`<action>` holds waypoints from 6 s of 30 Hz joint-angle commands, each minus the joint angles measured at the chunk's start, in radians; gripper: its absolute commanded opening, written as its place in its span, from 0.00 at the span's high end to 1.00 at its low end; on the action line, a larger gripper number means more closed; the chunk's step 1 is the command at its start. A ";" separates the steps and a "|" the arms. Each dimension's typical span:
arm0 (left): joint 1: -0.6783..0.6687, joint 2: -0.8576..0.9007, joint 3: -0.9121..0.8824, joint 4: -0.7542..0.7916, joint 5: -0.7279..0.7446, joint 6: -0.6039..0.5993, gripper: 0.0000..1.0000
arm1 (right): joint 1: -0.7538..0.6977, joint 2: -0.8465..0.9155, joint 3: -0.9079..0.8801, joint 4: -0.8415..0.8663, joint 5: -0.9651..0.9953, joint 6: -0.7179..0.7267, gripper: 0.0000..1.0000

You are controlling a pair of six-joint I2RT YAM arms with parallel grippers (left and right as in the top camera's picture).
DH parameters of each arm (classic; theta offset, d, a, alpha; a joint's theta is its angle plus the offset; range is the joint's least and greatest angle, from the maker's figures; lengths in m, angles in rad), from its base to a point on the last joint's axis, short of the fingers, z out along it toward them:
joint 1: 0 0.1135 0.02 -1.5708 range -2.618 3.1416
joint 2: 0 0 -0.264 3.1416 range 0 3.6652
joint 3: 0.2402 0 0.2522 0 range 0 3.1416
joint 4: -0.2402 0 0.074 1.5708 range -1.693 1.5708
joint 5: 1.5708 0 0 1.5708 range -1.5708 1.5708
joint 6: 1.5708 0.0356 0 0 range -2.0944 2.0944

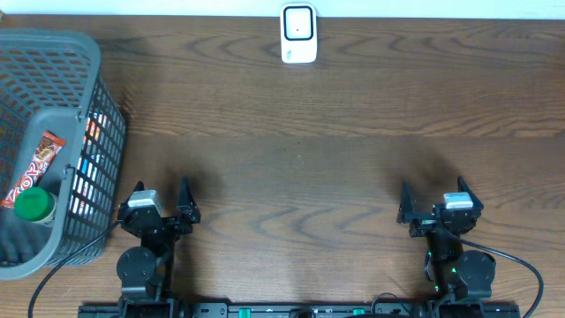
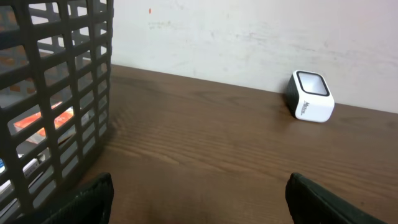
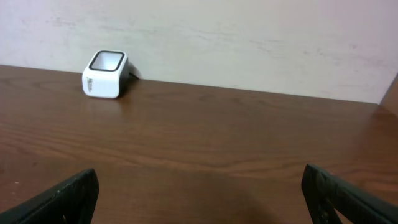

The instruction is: Scan the item barcode

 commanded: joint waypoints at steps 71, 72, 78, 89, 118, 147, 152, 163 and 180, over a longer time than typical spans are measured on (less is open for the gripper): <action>-0.005 -0.001 -0.015 -0.042 -0.035 0.011 0.14 | -0.005 0.006 -0.001 -0.005 0.005 0.012 0.01; -0.005 -0.001 -0.015 -0.042 -0.035 0.011 0.14 | -0.005 0.006 -0.001 -0.005 0.005 0.012 0.01; -0.005 -0.001 -0.015 -0.042 -0.030 0.010 0.14 | -0.005 0.006 -0.001 -0.005 0.005 0.013 0.01; -0.005 -0.001 -0.015 -0.036 -0.032 0.011 0.14 | -0.005 0.006 -0.001 -0.005 0.005 0.012 0.01; -0.006 0.645 0.959 -0.626 0.463 0.062 0.14 | -0.005 0.006 -0.001 -0.005 0.005 0.012 0.01; 0.658 1.405 1.859 -1.332 -0.184 -0.425 0.14 | -0.005 0.006 -0.001 -0.005 0.005 0.012 0.01; 0.723 1.405 1.688 -1.226 -0.186 -0.463 0.14 | -0.005 0.006 -0.001 -0.005 0.005 0.012 0.01; 0.778 1.412 1.343 -0.961 -0.196 -0.470 0.14 | -0.005 0.006 -0.001 -0.005 0.005 0.012 0.01; 0.783 1.650 1.310 -0.866 -0.248 -0.462 0.13 | -0.005 0.006 -0.001 -0.005 0.005 0.012 0.01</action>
